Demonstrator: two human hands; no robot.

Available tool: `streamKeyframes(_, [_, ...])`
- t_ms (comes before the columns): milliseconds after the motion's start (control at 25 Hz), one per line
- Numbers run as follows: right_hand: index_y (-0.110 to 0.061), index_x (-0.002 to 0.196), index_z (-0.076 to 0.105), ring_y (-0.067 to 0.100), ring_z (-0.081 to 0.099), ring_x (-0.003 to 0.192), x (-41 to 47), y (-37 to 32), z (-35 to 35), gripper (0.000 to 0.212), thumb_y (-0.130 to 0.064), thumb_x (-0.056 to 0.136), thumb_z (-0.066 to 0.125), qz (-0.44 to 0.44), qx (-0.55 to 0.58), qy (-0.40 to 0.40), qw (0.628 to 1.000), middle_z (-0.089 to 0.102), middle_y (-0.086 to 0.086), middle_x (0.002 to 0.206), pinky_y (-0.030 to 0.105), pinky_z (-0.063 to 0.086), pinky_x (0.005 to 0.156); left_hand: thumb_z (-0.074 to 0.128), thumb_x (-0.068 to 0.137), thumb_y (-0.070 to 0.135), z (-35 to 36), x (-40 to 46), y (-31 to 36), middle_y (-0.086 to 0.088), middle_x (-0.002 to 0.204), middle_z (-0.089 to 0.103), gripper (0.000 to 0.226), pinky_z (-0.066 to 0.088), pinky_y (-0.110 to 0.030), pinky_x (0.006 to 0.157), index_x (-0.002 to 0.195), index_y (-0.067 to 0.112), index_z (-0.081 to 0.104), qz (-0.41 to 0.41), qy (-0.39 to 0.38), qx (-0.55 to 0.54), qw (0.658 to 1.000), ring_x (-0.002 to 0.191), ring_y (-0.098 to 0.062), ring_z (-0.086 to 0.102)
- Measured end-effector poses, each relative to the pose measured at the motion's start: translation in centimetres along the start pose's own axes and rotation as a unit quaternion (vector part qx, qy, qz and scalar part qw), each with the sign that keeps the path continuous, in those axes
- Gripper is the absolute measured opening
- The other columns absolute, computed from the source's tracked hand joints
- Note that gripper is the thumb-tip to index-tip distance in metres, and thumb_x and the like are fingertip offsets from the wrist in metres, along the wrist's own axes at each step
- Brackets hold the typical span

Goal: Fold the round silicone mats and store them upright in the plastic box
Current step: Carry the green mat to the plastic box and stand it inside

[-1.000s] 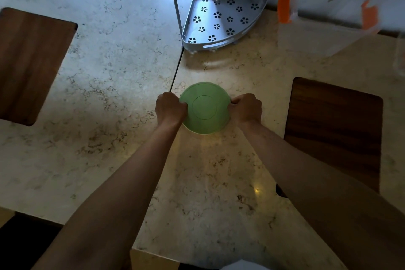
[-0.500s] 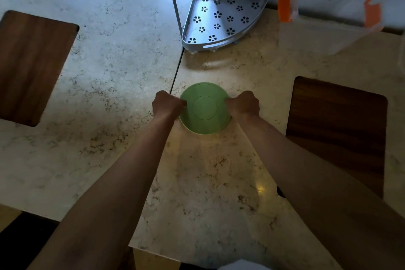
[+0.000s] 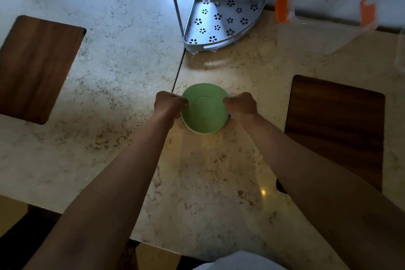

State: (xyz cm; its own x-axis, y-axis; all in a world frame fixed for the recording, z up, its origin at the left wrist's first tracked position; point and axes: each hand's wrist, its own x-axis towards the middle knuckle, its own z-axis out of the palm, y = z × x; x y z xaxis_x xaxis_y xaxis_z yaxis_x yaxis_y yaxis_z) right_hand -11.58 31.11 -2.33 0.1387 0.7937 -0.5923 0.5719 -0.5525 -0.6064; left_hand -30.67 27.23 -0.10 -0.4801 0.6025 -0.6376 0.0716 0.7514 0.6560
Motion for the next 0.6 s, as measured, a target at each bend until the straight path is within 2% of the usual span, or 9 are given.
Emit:
streamKeyframes(80, [-0.006,0.069,0.07,0.026,0.071,0.07,-0.6,0.5,-0.5,0.014,-0.014,0.078,0.063,-0.003,0.03,-0.018,0.999,0.071,0.009,0.072,0.044,0.062,0.066,0.073,0.074,-0.001,-0.1,-0.9,0.1,-0.016,0.098,0.07,0.01,0.06,-0.043,0.073,0.079,0.006,0.066,0.002,-0.014,-0.002,1.0,0.088,-0.031,0.068])
streamKeyframes(200, [-0.016,0.064,0.068,0.029,0.071,0.077,-2.0,1.3,-1.9,0.019,-0.009,0.081,0.063,-0.013,0.052,-0.035,0.998,0.073,0.011,0.08,0.049,0.061,0.075,0.071,0.077,-0.002,0.1,-2.5,0.1,-0.016,0.1,0.068,0.011,0.055,-0.035,0.06,0.085,0.003,0.065,0.011,-0.032,-0.005,0.999,0.09,-0.03,0.066])
streamKeyframes(280, [-0.014,0.068,0.07,0.031,0.072,0.078,-3.0,1.9,-3.2,0.016,-0.009,0.081,0.063,-0.019,0.066,-0.031,0.997,0.074,0.014,0.083,0.051,0.06,0.077,0.069,0.078,-0.002,0.5,-3.8,0.3,-0.016,0.098,0.067,0.01,0.055,-0.035,0.06,0.085,0.003,0.065,0.024,-0.037,-0.003,0.999,0.09,-0.03,0.065])
streamKeyframes(360, [-0.01,0.073,0.071,0.03,0.072,0.079,-4.0,2.6,-4.7,0.012,-0.011,0.082,0.063,-0.02,0.079,-0.017,0.997,0.074,0.014,0.084,0.05,0.06,0.078,0.069,0.076,-0.003,1.1,-5.3,0.6,-0.017,0.093,0.067,0.009,0.057,-0.036,0.063,0.08,0.004,0.064,0.041,-0.039,-0.004,0.998,0.085,-0.03,0.066])
streamKeyframes(440, [-0.013,0.076,0.071,0.027,0.071,0.08,-4.9,3.2,-6.0,0.011,-0.013,0.085,0.065,-0.022,0.093,-0.01,0.995,0.073,0.012,0.087,0.045,0.06,0.08,0.07,0.075,-0.003,1.7,-6.5,0.7,-0.018,0.091,0.068,0.01,0.056,-0.035,0.059,0.081,0.003,0.064,0.051,-0.041,-0.008,0.998,0.081,-0.028,0.066])
streamKeyframes(560, [-0.006,0.094,0.072,0.025,0.071,0.084,-6.6,4.6,-8.4,0.011,-0.012,0.088,0.066,-0.03,0.118,-0.002,0.993,0.073,0.012,0.094,0.042,0.06,0.082,0.069,0.077,-0.001,3.2,-8.7,0.8,-0.018,0.094,0.068,0.013,0.058,-0.038,0.063,0.089,0.002,0.065,0.068,-0.058,-0.006,0.996,0.087,-0.032,0.066])
streamKeyframes(600, [-0.005,0.094,0.072,0.025,0.071,0.085,-7.1,5.1,-9.3,0.01,-0.011,0.088,0.066,-0.029,0.128,-0.002,0.991,0.073,0.014,0.096,0.043,0.059,0.083,0.067,0.078,-0.001,3.7,-9.4,0.9,-0.019,0.096,0.068,0.013,0.058,-0.039,0.065,0.09,0.002,0.065,0.073,-0.064,-0.007,0.995,0.09,-0.033,0.066])
